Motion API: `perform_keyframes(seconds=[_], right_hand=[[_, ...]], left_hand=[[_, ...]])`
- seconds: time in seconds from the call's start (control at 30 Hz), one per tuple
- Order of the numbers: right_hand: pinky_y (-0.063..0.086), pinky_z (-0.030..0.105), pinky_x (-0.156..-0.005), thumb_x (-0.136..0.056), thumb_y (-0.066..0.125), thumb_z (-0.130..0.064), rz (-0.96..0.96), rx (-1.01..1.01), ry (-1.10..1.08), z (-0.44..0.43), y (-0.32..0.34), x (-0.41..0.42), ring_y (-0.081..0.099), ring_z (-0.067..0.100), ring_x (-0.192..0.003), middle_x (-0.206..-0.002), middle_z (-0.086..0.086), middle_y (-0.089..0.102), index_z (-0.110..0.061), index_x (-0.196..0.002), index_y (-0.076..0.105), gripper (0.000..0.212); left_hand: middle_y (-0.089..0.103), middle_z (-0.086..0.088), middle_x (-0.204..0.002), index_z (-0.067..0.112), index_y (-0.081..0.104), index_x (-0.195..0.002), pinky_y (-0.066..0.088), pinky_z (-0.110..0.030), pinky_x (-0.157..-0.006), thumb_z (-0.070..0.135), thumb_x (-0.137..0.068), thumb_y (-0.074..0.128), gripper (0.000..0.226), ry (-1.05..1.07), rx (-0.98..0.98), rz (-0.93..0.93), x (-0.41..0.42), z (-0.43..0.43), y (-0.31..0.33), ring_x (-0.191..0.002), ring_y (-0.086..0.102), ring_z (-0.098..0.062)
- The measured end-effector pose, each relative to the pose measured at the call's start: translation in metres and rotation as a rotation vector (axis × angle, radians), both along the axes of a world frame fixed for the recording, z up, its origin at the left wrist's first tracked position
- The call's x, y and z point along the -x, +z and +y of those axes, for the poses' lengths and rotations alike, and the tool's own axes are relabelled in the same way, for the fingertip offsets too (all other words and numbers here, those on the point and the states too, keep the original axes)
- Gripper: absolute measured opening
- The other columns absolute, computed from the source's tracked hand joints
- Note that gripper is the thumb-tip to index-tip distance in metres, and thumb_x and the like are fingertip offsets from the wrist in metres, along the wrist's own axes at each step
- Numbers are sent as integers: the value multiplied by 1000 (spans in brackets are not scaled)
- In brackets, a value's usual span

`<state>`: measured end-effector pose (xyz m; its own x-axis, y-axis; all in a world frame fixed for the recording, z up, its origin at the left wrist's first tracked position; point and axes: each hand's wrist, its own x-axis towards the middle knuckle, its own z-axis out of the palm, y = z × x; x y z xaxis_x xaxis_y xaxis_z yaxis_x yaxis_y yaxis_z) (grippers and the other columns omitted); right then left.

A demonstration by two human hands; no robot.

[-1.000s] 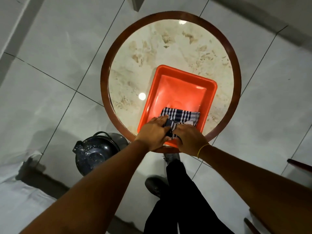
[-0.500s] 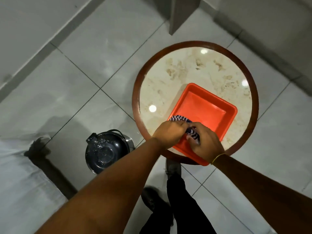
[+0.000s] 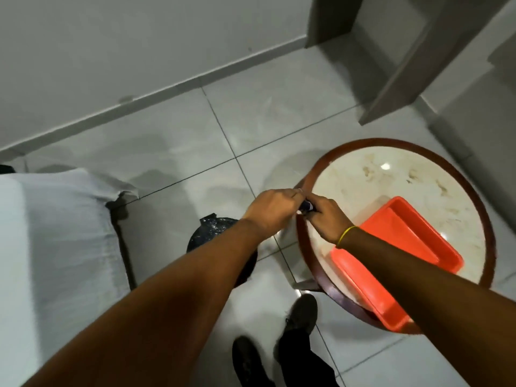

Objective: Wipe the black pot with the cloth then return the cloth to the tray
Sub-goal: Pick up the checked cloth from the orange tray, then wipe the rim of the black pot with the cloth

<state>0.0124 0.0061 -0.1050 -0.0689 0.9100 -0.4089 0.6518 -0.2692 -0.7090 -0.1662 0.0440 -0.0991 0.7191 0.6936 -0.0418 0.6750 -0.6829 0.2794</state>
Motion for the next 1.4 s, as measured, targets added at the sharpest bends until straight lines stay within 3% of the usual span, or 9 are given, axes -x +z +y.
perform_keyframes(seconds=[0.07,0.2,0.37,0.47,0.57,0.67,0.9,1.03,1.4], right_hand=[[55,20,-85,-91,48,22,165,100,-4,18,2,32,71,2,-88,-103,0,78,-17,-126,73,58],[60,37,-95,-96,41,24,554,426,-239,37,-38,103,73,23,-93,-94,4,83,-2,-125,71,49],[70,44,-77,-108,42,9,761,716,-337,31,-103,142,82,29,-89,-108,17,81,-3,-126,67,34],[59,57,-101,-109,42,9,685,641,-336,30,-148,153,69,47,-125,-131,27,71,-4,-132,65,36],[47,75,-113,-105,47,9,479,397,-185,39,-203,165,64,56,-125,-115,20,70,-20,-127,70,43],[47,44,-120,-102,52,0,144,151,76,36,-242,180,63,24,-124,-139,5,69,-33,-160,54,67],[13,65,-136,-108,46,-30,-366,-117,815,-16,-338,220,-1,36,-171,-186,3,-6,-29,-176,11,76],[1,65,-136,-109,27,-67,-429,-220,746,-40,-361,231,-9,33,-172,-185,1,-13,-31,-176,5,79],[9,65,-136,-109,26,-64,-514,-248,443,-13,-378,263,5,32,-172,-186,1,3,-21,-176,9,81]], left_hand=[[75,-13,-116,5,68,-121,59,-41,-68,4,-88,70,33,58,-16,-6,37,11,-6,-97,75,-37],[48,-18,-161,6,41,-157,41,-44,-119,33,-99,69,69,246,76,39,126,23,-33,-149,46,-34],[34,-21,-169,12,20,-166,27,-48,-127,50,-101,61,86,506,234,92,217,22,-107,-157,32,-37],[42,-23,-163,12,29,-162,39,-54,-121,47,-104,57,73,657,330,117,256,13,-164,-146,46,-44],[47,-22,-158,13,35,-159,45,-55,-114,44,-109,46,60,732,424,120,276,4,-220,-137,55,-45],[43,-22,-162,15,35,-160,39,-56,-120,44,-111,36,57,757,520,67,279,2,-272,-144,49,-42],[57,-16,-154,26,50,-153,36,-44,-118,58,-111,24,59,880,751,-128,271,24,-335,-143,51,-38],[50,-14,-161,21,50,-156,30,-44,-123,58,-111,23,64,965,882,-196,268,30,-353,-148,45,-35],[75,-20,-120,5,62,-125,58,-48,-98,52,-110,36,56,1183,1400,-387,267,64,-371,-107,74,-31]])
